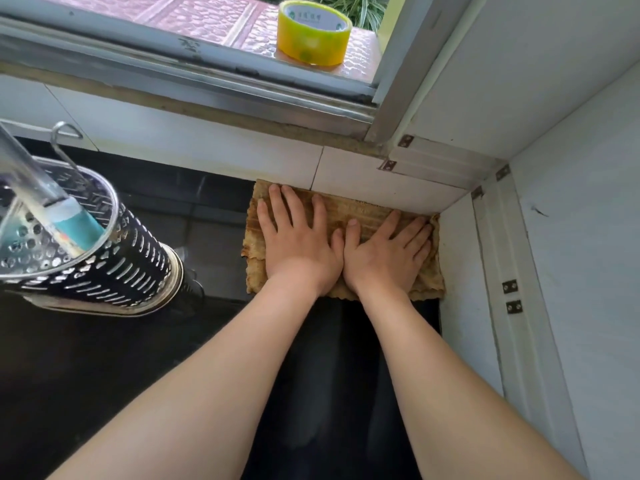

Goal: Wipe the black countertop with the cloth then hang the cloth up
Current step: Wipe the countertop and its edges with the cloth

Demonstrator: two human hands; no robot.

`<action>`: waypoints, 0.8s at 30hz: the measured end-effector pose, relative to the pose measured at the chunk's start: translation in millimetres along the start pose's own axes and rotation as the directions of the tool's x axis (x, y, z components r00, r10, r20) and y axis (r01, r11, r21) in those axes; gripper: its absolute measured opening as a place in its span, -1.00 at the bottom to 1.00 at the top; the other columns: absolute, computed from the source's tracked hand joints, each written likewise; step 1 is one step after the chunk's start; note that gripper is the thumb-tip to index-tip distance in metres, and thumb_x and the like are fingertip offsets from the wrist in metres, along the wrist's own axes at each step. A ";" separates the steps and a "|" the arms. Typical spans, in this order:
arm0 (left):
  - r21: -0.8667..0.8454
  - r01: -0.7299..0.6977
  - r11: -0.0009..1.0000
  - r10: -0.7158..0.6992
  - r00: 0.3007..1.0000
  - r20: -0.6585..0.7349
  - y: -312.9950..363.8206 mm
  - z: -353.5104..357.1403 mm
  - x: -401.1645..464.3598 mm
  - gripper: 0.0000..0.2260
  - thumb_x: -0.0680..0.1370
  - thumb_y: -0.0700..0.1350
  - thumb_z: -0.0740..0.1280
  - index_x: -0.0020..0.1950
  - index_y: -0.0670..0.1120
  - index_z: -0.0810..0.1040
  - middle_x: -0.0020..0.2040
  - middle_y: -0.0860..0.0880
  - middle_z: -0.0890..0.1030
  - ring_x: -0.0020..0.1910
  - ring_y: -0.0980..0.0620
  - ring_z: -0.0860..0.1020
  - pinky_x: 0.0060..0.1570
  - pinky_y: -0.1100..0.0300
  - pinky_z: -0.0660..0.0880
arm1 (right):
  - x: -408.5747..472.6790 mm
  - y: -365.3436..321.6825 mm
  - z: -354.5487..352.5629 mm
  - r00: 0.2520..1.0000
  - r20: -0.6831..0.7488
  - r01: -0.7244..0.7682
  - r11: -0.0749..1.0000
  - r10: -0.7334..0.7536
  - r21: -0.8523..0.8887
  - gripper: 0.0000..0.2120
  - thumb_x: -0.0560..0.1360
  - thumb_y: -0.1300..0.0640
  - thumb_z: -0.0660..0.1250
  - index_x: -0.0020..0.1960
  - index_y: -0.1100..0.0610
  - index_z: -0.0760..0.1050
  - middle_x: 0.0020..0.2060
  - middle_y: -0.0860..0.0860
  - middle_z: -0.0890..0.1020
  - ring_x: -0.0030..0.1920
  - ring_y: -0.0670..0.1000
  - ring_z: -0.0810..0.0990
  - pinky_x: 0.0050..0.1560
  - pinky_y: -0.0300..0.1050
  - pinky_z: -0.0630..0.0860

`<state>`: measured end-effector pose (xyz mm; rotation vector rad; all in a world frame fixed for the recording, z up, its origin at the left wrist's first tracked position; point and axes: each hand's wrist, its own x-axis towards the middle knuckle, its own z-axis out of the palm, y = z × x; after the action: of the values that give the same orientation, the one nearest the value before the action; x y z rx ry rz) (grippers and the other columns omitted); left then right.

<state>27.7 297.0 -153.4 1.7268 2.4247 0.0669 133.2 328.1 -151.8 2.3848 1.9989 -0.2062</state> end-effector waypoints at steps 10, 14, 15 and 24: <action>-0.109 -0.050 0.993 0.046 0.998 -0.036 -4.6 5.3 -47.7 -0.34 0.64 0.26 -0.20 0.67 -0.05 -0.04 0.64 -0.36 -0.17 0.62 -0.32 -0.24 0.56 -0.27 -0.28 | -40.6 25.7 3.1 0.998 -0.021 0.057 0.998 -0.057 0.002 -0.14 0.55 -0.39 -0.18 0.65 0.15 -0.14 0.61 0.28 -0.11 0.61 0.23 -0.15 0.59 0.15 -0.23; -0.145 -0.083 0.986 0.078 0.996 -0.035 -6.9 4.9 -90.3 -0.33 0.64 0.27 -0.20 0.66 -0.06 0.00 0.64 -0.36 -0.14 0.63 -0.31 -0.22 0.57 -0.26 -0.25 | -81.9 43.8 3.4 0.998 -0.044 0.054 0.998 -0.054 -0.012 -0.13 0.52 -0.38 -0.23 0.64 0.17 -0.12 0.62 0.27 -0.08 0.62 0.22 -0.11 0.60 0.13 -0.19; -0.146 -0.091 0.985 0.086 0.996 -0.038 -7.7 5.3 -102.5 -0.34 0.64 0.25 -0.19 0.67 -0.07 0.02 0.64 -0.36 -0.13 0.63 -0.31 -0.21 0.57 -0.27 -0.25 | -92.7 48.3 4.1 0.997 -0.050 0.055 0.998 -0.056 -0.018 -0.13 0.52 -0.38 -0.23 0.64 0.17 -0.11 0.62 0.28 -0.06 0.62 0.22 -0.10 0.60 0.13 -0.18; -0.145 -0.114 0.983 0.118 0.993 0.015 -20.1 13.0 -216.6 -0.37 0.66 0.20 -0.18 0.67 -0.07 -0.11 0.63 -0.35 -0.24 0.61 -0.32 -0.30 0.54 -0.27 -0.31 | -201.0 94.4 11.5 0.999 -0.036 0.035 0.998 -0.037 -0.054 -0.15 0.53 -0.37 -0.27 0.64 0.16 -0.13 0.62 0.26 -0.09 0.62 0.20 -0.13 0.60 0.14 -0.16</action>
<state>79.9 85.6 -145.6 1.7917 2.2406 0.2281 190.8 113.4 -146.3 2.3393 2.0377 -0.1088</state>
